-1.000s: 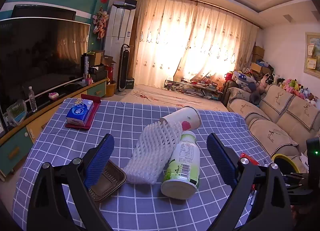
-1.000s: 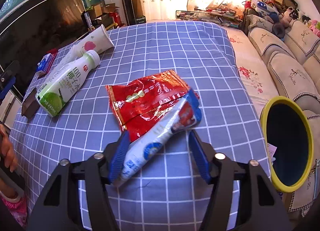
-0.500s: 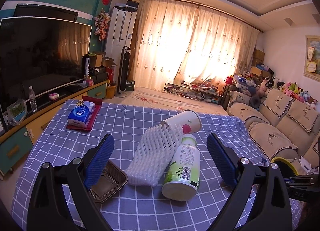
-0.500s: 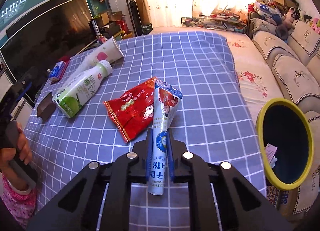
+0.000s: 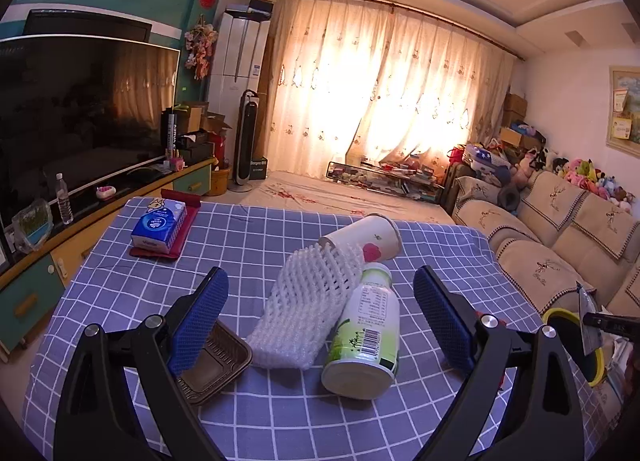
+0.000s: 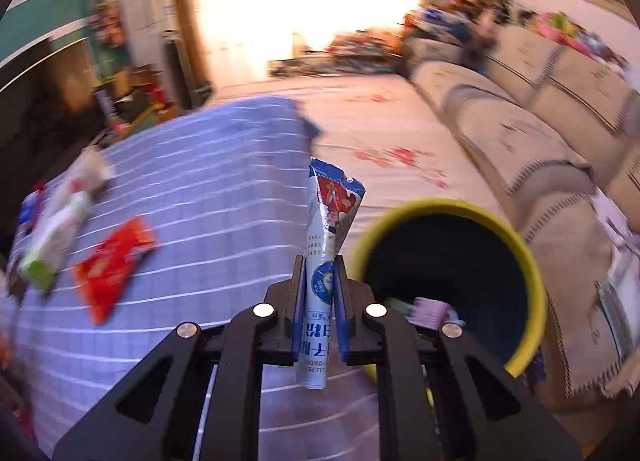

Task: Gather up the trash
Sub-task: 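Carry the toothpaste tube over the yellow bin and open the right gripper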

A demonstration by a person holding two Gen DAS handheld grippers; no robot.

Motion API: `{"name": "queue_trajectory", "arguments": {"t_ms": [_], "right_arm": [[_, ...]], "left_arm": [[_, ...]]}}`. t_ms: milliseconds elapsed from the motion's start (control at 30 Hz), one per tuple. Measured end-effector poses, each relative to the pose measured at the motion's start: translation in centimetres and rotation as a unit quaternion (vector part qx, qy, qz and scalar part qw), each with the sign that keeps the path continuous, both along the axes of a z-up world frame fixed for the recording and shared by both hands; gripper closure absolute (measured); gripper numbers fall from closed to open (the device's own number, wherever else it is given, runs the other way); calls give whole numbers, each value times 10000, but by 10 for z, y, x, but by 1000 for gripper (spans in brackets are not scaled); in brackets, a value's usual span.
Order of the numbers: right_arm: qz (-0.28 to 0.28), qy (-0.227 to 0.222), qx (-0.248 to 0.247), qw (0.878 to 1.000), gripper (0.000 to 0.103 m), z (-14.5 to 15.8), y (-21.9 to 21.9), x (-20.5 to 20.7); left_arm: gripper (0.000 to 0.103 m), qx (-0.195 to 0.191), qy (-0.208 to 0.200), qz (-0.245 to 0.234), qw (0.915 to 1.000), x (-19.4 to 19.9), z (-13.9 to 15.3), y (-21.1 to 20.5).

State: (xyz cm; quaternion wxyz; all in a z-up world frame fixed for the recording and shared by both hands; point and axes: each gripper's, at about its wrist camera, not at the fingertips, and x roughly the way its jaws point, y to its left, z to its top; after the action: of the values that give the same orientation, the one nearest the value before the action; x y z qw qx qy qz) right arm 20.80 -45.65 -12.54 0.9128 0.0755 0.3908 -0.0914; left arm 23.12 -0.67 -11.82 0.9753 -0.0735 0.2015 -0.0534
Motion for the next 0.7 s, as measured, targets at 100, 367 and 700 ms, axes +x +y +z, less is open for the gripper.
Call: {"name": "queue_trajectory", "arguments": {"t_ms": [100, 367, 700], "right_arm": [[-411, 182, -28, 9990, 90, -16, -34, 8], [-778, 654, -33, 9948, 89, -55, -77, 25], [-1123, 667, -49, 9914, 64, -69, -93, 20]], "left_arm": [[11, 90, 15, -44, 9999, 0, -1, -6], [11, 166, 163, -155, 9996, 5, -7, -12], [11, 238, 301, -233, 9990, 11, -12, -15]]}}
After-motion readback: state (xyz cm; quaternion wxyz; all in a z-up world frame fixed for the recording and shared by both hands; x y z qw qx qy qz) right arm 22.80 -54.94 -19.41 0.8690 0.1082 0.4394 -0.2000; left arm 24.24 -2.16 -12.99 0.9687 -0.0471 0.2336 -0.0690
